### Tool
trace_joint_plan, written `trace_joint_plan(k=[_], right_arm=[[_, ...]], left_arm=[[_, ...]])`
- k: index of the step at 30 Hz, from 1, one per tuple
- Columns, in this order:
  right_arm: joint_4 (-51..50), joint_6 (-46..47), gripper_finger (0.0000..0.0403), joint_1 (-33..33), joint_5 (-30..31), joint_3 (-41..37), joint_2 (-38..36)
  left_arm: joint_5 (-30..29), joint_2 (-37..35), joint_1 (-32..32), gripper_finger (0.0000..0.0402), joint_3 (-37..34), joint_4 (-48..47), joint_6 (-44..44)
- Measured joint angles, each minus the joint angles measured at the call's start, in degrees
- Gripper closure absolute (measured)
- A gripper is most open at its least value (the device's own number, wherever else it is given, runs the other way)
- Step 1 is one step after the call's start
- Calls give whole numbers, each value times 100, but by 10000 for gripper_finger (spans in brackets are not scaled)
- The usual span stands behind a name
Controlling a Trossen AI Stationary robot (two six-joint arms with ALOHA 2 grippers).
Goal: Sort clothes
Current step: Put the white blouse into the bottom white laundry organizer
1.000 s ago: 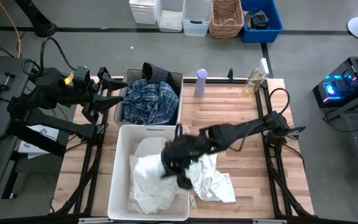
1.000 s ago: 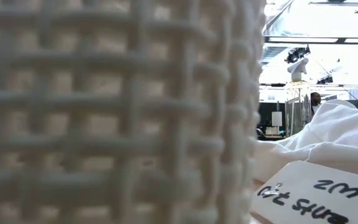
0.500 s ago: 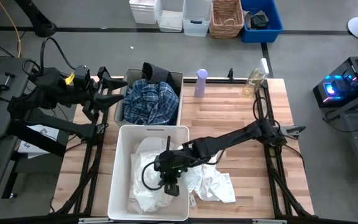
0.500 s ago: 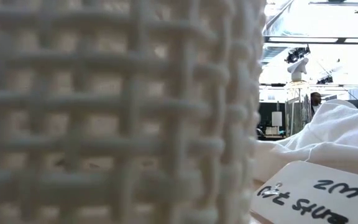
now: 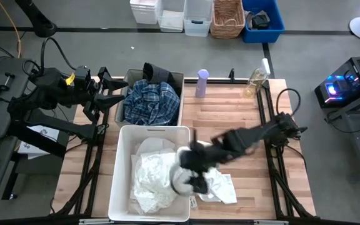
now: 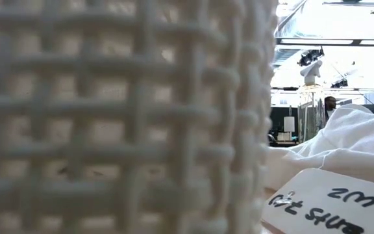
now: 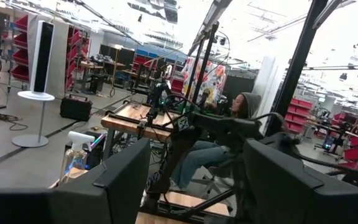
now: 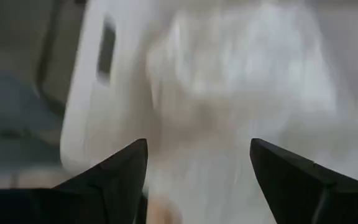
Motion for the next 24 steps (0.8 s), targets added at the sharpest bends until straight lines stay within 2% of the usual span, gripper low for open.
trace_joint_plan(k=[4,9,12,18,21,24], right_arm=[[-1123,591,135,629,660,-5,-156],[-1784,1515,143,1330,1755,-95,-252],[-1593,1904,144,1336,2094,-668,-238],[-516,1875,144,865,2457,-2168,-221],[-327,1742,144,670,2386,-2415,-221],[-125,1295,144,591,2376,-2177,-219]], left_arm=[[2,-1,-2,154,0,0,1],[2,1,-2,154,2,-2,11],[0,1,0,154,2,0,62],[2,1,-2,154,2,4,7],[2,1,-2,154,2,4,-58],[2,1,-2,154,2,2,-100]])
